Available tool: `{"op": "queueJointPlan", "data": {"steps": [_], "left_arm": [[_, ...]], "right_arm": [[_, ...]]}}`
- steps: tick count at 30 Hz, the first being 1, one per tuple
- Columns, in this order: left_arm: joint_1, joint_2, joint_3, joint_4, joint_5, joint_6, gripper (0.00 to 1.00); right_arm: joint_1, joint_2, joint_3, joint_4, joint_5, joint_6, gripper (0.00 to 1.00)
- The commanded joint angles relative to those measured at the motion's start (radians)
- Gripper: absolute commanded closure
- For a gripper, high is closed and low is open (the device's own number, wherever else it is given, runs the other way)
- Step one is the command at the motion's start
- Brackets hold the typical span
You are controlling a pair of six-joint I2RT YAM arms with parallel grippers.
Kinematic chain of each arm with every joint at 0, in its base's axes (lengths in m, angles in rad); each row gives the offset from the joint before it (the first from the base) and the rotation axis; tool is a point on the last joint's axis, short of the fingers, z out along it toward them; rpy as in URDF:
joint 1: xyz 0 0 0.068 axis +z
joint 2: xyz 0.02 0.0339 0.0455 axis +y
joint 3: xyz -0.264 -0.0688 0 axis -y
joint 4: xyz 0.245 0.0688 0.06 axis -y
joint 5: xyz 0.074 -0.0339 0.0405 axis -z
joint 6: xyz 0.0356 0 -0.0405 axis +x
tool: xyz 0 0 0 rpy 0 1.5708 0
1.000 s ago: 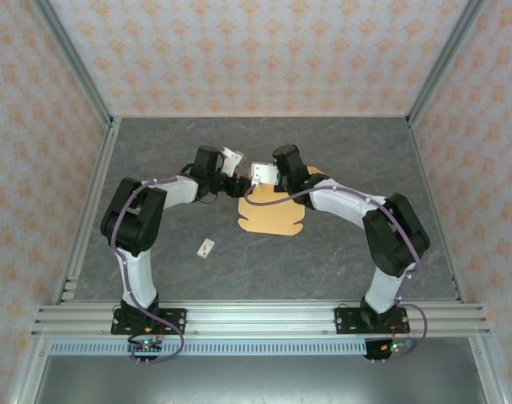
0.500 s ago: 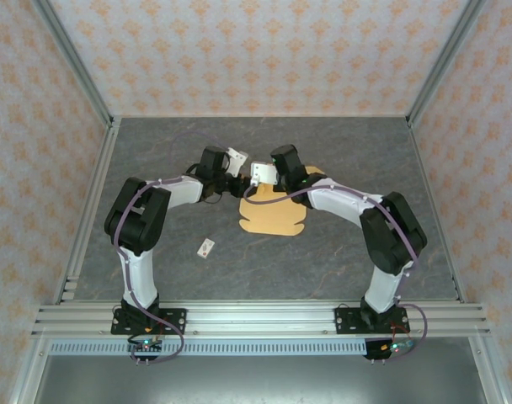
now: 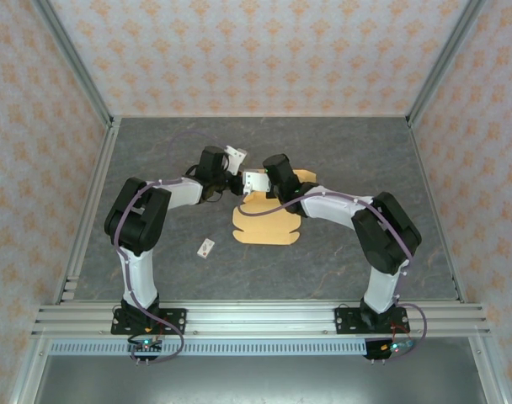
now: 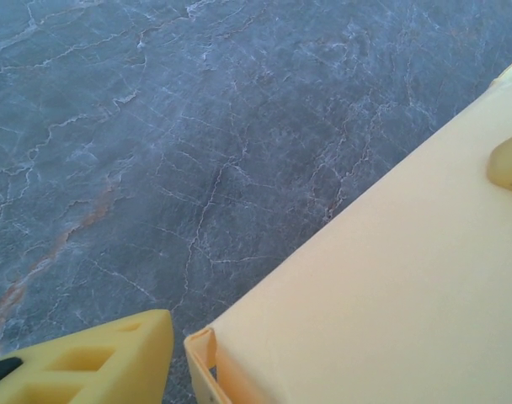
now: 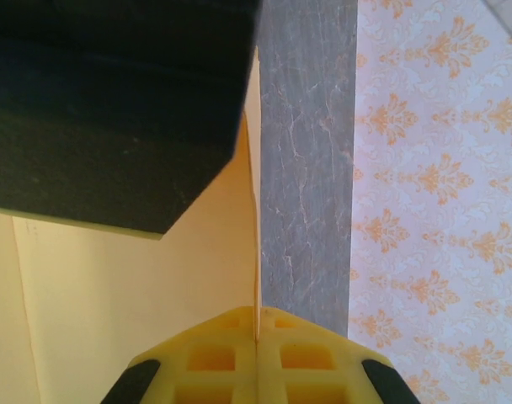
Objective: Fold the paper box
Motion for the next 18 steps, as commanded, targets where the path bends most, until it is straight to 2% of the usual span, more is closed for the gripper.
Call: {"op": "queueJointPlan", "data": {"steps": [1, 10, 18], "left_arm": [[-0.004, -0.047, -0.025, 0.038, -0.066, -0.007, 0.48], [-0.006, -0.109, -0.08, -0.007, -0.119, -0.008, 0.48], [-0.005, -0.111, -0.092, -0.038, -0.113, -0.007, 0.49]], "right_arm": [[0.004, 0.003, -0.016, 0.0, 0.008, 0.004, 1.0], [0.004, 0.005, 0.011, -0.01, 0.031, -0.004, 1.0], [0.005, 0.006, 0.022, -0.016, 0.045, -0.006, 1.0]]}}
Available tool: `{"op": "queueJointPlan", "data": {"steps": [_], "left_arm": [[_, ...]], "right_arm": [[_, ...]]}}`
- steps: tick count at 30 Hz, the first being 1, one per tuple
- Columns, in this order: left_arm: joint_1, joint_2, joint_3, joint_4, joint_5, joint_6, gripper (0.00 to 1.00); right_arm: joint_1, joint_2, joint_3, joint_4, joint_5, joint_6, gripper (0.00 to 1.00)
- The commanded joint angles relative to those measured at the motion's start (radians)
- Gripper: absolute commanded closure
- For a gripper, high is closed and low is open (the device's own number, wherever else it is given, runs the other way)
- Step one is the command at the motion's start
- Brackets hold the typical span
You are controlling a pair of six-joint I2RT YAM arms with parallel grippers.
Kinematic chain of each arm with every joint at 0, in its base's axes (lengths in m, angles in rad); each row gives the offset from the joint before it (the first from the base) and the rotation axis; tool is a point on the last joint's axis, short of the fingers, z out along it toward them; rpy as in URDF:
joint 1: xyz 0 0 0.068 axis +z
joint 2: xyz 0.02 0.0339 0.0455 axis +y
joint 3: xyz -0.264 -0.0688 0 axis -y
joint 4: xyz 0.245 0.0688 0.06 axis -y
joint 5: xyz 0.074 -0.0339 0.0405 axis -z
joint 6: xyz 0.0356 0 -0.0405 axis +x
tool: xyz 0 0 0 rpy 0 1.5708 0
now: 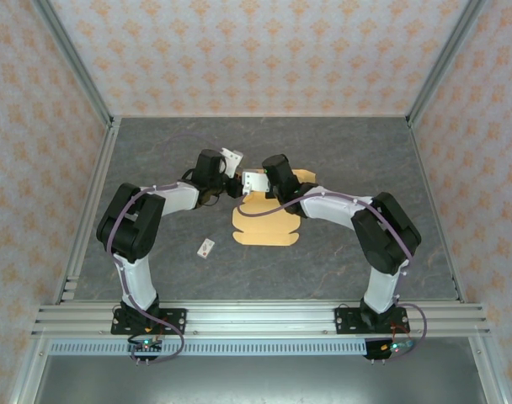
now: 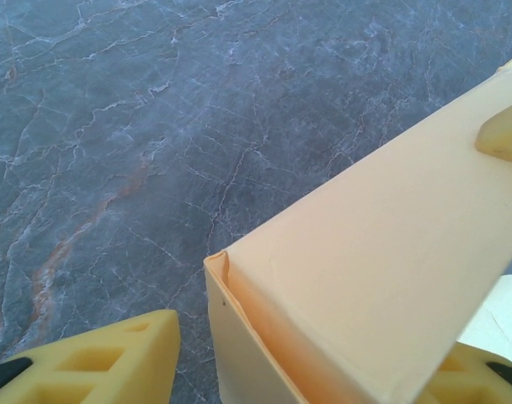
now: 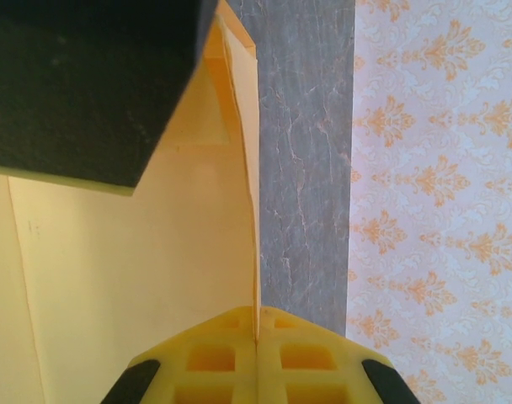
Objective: Fold the paper box
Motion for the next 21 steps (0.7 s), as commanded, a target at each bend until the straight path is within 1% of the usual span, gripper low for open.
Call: {"op": "queueJointPlan", "data": {"steps": [1, 4, 9, 15, 21], "left_arm": [[0.001, -0.034, -0.019, -0.047, -0.039, -0.002, 0.5], [0.001, -0.039, -0.026, -0.061, -0.054, 0.003, 0.54], [0.0, -0.031, -0.024, -0.077, -0.086, 0.003, 0.64], [-0.017, -0.029, -0.033, -0.061, -0.122, 0.003, 0.68], [-0.043, -0.024, -0.061, -0.035, -0.182, 0.002, 0.7]], "right_arm": [[0.002, 0.005, 0.024, -0.021, 0.033, -0.005, 1.0], [0.001, 0.006, 0.028, -0.024, 0.031, -0.004, 1.0], [0.002, 0.002, 0.03, -0.03, 0.016, -0.001, 1.0], [0.013, 0.003, 0.016, -0.018, 0.026, -0.002, 1.0], [0.021, -0.002, 0.024, -0.023, 0.035, 0.007, 1.0]]}}
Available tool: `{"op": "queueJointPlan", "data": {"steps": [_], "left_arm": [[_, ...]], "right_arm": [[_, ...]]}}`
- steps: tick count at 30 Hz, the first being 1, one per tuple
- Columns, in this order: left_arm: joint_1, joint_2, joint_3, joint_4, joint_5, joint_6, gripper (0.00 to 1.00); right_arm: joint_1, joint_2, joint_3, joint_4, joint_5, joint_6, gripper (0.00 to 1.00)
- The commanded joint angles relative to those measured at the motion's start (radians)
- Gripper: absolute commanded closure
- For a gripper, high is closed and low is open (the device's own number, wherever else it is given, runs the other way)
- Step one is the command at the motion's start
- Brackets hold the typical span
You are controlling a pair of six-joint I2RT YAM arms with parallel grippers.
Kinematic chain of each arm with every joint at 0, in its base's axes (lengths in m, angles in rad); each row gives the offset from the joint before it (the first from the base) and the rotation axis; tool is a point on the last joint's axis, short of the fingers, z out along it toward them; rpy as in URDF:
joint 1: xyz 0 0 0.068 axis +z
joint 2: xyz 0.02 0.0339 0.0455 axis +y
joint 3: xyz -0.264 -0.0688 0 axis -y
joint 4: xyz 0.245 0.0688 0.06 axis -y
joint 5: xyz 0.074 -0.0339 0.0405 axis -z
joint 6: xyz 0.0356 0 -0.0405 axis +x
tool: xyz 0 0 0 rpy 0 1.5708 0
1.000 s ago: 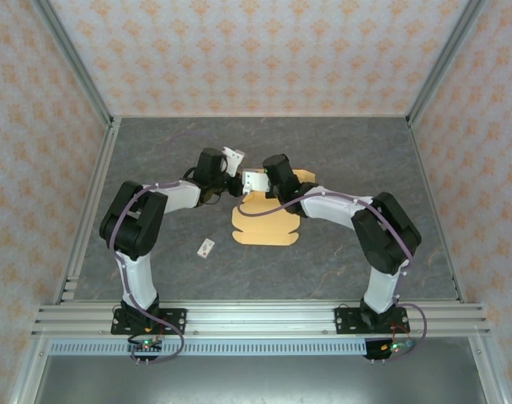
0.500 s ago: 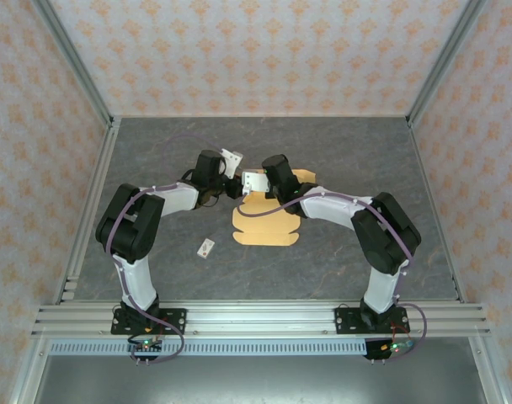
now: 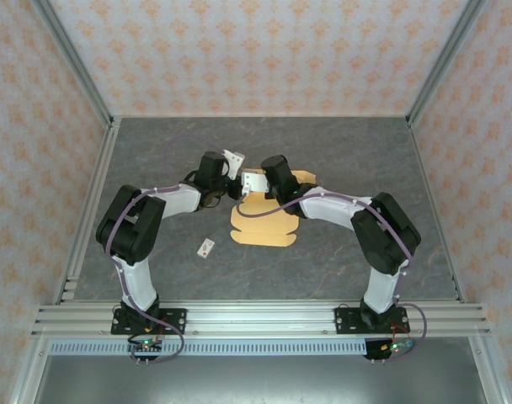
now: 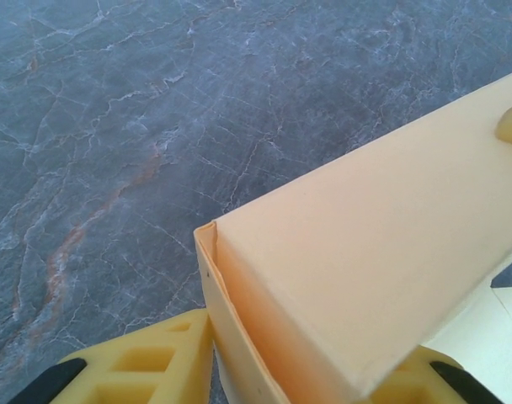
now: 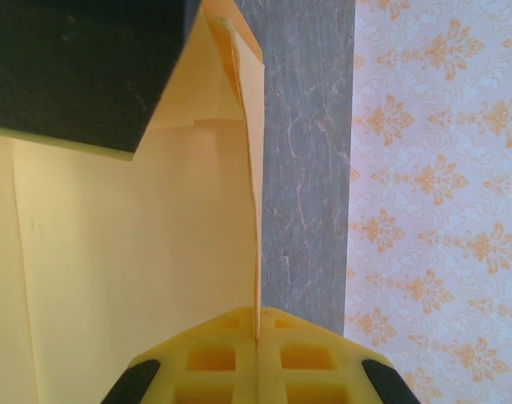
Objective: Fold the paper box
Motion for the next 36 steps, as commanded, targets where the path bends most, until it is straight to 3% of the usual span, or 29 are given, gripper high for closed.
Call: {"op": "queueJointPlan", "data": {"steps": [1, 15, 28, 36], "left_arm": [[-0.013, -0.009, -0.052, -0.01, -0.095, -0.007, 0.71], [-0.04, -0.006, -0.149, 0.203, -0.189, -0.063, 0.8], [-0.052, 0.028, -0.185, 0.275, -0.23, -0.078, 0.76], [-0.083, 0.018, -0.191, 0.258, -0.426, -0.11, 0.84]], "right_arm": [[0.013, -0.003, 0.025, -0.022, 0.021, 0.007, 1.0], [0.035, 0.0, 0.016, 0.019, 0.06, -0.001, 1.0], [0.035, 0.014, 0.041, 0.013, 0.067, 0.005, 1.0], [0.035, 0.009, 0.04, -0.005, 0.065, 0.012, 1.0]]}}
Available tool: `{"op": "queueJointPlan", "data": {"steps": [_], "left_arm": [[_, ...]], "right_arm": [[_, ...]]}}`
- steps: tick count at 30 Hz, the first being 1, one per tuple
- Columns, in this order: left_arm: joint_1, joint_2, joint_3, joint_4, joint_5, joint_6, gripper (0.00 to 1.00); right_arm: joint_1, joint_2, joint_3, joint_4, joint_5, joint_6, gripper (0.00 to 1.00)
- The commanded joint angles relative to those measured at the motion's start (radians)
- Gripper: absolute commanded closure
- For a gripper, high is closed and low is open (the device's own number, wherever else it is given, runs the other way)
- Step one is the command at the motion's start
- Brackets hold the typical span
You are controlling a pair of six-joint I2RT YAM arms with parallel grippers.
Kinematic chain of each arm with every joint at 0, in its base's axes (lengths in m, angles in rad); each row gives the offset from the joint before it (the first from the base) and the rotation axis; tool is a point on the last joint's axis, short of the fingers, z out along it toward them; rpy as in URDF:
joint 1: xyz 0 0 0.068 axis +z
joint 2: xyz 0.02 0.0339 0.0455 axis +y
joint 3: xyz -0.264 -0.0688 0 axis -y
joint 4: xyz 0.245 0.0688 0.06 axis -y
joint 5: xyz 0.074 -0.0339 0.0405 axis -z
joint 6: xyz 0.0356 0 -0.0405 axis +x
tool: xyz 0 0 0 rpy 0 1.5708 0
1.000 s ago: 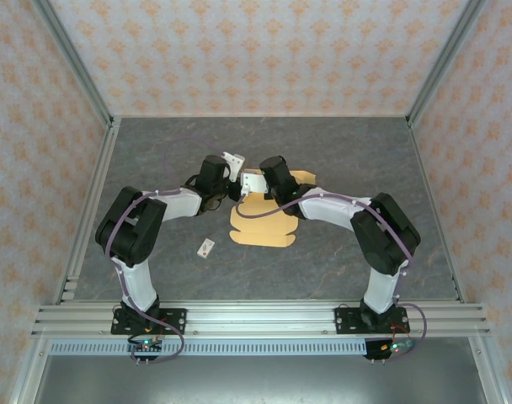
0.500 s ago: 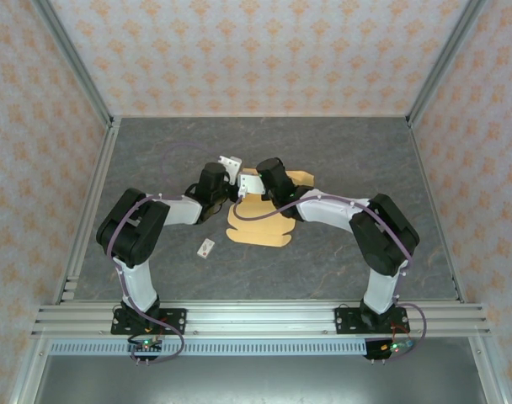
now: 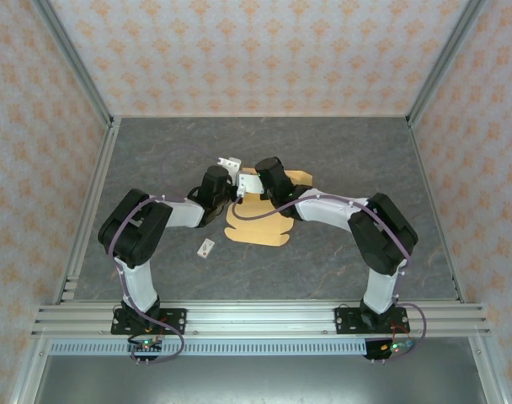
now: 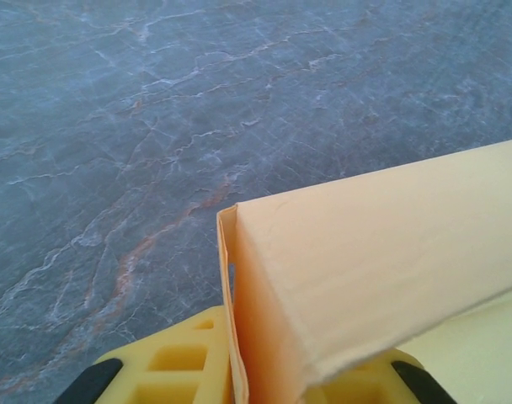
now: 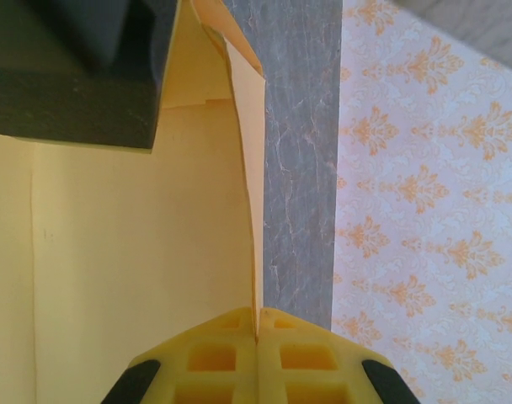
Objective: Fold the paper box
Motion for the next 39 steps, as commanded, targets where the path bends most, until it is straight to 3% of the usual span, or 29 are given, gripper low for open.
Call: {"op": "queueJointPlan", "data": {"steps": [1, 14, 24, 39], "left_arm": [[-0.017, 0.029, -0.026, -0.066, -0.16, -0.018, 0.84], [-0.064, 0.046, 0.019, -0.146, -0.425, -0.148, 0.86], [-0.067, 0.046, 0.005, -0.116, -0.385, -0.145, 0.85], [-0.086, 0.082, 0.082, -0.3, -0.622, -0.255, 0.89]], "right_arm": [[-0.003, -0.003, 0.023, -0.024, 0.016, 0.015, 1.0], [-0.003, -0.014, 0.016, -0.041, 0.003, 0.032, 1.0], [-0.003, -0.012, 0.015, -0.042, 0.017, 0.029, 1.0], [-0.003, -0.014, 0.029, -0.066, 0.001, 0.052, 1.0]]}}
